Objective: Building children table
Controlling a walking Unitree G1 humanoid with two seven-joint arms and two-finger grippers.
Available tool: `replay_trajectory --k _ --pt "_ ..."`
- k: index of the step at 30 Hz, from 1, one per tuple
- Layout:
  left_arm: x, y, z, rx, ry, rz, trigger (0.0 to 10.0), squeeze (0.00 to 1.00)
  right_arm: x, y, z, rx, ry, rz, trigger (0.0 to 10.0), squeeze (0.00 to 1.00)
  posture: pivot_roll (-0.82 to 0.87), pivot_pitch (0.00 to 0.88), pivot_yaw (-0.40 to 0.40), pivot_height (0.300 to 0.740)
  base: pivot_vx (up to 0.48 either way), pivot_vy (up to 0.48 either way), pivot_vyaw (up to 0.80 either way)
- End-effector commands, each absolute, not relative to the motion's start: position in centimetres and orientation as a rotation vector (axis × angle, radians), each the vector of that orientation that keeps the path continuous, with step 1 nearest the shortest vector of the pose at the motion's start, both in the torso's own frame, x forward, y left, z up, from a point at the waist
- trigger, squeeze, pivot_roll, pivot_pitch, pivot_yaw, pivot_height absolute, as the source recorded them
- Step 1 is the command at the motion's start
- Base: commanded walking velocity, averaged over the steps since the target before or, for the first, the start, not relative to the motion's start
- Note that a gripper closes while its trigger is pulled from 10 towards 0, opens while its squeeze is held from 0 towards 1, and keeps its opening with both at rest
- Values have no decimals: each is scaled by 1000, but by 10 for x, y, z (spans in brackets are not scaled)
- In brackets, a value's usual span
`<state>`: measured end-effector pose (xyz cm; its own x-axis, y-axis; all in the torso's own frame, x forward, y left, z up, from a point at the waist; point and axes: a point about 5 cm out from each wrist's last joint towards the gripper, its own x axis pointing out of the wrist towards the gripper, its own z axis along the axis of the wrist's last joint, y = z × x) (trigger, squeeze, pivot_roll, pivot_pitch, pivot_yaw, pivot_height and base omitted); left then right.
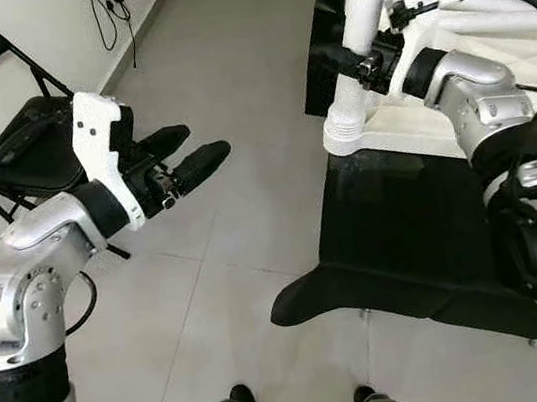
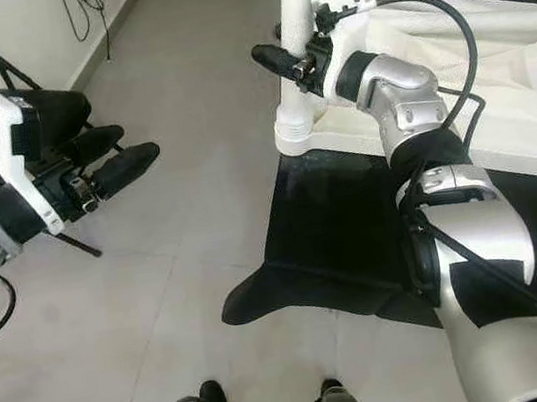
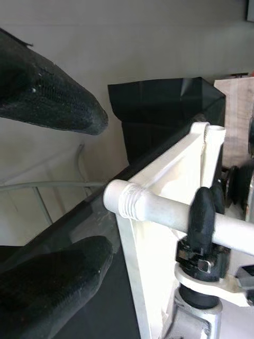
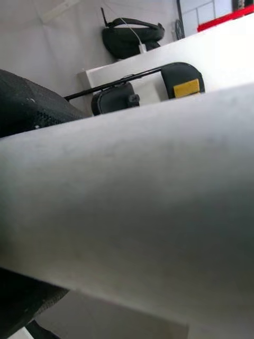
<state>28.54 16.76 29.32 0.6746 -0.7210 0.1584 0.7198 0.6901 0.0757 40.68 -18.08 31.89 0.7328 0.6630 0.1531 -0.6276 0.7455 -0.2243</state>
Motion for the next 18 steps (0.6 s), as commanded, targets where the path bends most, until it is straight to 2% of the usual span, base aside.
replay_trajectory --k 1,6,7,8,9,10,11,14,15,18 --pt "280 173 293 19 -170 -795 10000 0 408 -170 307 -170 -180 779 0 0 16 255 6 740 0 0 0" --pt "277 178 291 17 -166 -775 10000 0 411 -189 300 -177 -157 591 0 0 -3 259 -4 740 0 0 0" --pt "276 179 290 18 -164 -768 10000 0 414 -205 290 -148 -145 324 0 0 -9 264 -13 740 0 0 0" --pt "276 179 290 18 -164 -768 10000 0 414 -205 290 -148 -145 324 0 0 -9 264 -13 740 0 0 0" --pt "275 181 289 19 -162 -759 10000 0 407 -210 260 -68 -115 114 0 0 -12 261 -22 740 0 0 0" --pt "275 181 289 19 -162 -759 10000 0 407 -210 260 -68 -115 114 0 0 -12 261 -22 740 0 0 0" --pt "275 183 289 18 -161 -749 10000 0 391 -203 231 11 -77 -8 0 0 8 263 -8 740 0 0 0" --pt "275 184 289 17 -160 -742 10000 0 376 -201 213 66 -49 -83 0 0 6 268 -4 740 0 0 0" --pt "276 184 291 15 -165 -741 10000 0 371 -181 204 100 -64 -83 0 0 1 259 7 740 0 0 0" --pt "277 182 293 16 -171 -746 10000 0 378 -169 209 100 -85 -55 0 0 3 246 3 740 0 0 0"
